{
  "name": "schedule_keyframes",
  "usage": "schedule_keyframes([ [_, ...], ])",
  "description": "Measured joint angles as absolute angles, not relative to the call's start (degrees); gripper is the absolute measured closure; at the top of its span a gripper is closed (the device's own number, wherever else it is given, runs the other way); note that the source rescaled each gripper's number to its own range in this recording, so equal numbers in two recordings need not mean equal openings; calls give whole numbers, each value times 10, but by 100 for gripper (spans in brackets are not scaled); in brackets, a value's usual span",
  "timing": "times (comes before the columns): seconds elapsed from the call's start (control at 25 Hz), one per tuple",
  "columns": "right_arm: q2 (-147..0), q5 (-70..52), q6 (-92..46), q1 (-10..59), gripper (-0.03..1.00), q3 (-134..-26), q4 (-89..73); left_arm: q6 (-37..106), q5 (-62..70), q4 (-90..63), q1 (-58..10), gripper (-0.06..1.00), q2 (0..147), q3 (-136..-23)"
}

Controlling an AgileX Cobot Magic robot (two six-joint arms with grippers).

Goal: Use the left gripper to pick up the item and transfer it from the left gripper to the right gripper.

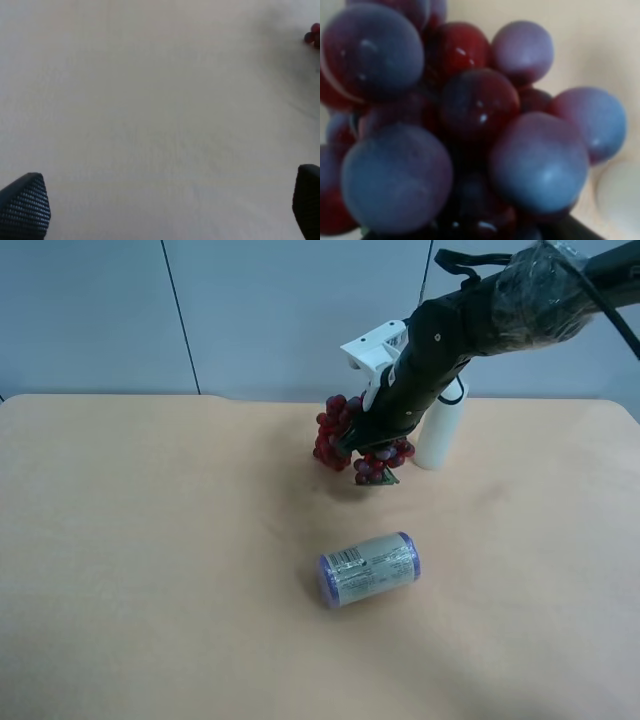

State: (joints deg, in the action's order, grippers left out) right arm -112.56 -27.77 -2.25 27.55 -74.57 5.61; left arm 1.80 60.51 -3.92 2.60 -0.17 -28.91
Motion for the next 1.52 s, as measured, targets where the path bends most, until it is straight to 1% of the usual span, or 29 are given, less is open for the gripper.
schedule_keyframes([
  [0.04, -1126, -283, -25, 276, 96, -746, 53, 18, 605, -39, 26, -5, -2, -289],
  [0.08, -1126, -284, -26, 276, 92, -746, 52, 18, 605, -39, 26, -5, -2, -289],
  [0.12, -1126, -284, -28, 276, 78, -746, 50, 18, 605, -39, 26, -5, -2, -289],
  [0.2, -1126, -283, -28, 276, 39, -746, 50, 18, 605, -39, 26, -5, -2, -289],
  [0.24, -1126, -283, -28, 276, 22, -747, 50, 18, 605, -39, 26, -5, -2, -289],
  [0.28, -1126, -284, -28, 276, 12, -747, 50, 18, 605, -39, 26, -5, -2, -289],
  [0.32, -1126, -285, -28, 276, 6, -747, 50, 18, 605, -39, 26, -5, -2, -289],
  [0.36, -1126, -288, -28, 276, 3, -748, 50, 18, 605, -39, 26, -5, -2, -289],
  [0.48, -1126, -330, -28, 276, -2, -775, 50, 18, 605, -39, 26, -5, -2, -289],
  [0.76, -1120, -473, -44, 276, -3, -924, 0, 18, 605, -39, 26, -5, -2, -289],
  [1.0, -1113, -589, -48, 285, -3, -1011, -25, 18, 605, -39, 26, -5, -2, -289],
  [1.28, -1049, -688, -23, 316, -3, -1025, 0, 18, 605, -39, 26, -5, -2, -289],
  [1.52, -960, -694, 9, 317, -3, -1007, 24, 18, 605, -39, 26, -6, -2, -289],
])
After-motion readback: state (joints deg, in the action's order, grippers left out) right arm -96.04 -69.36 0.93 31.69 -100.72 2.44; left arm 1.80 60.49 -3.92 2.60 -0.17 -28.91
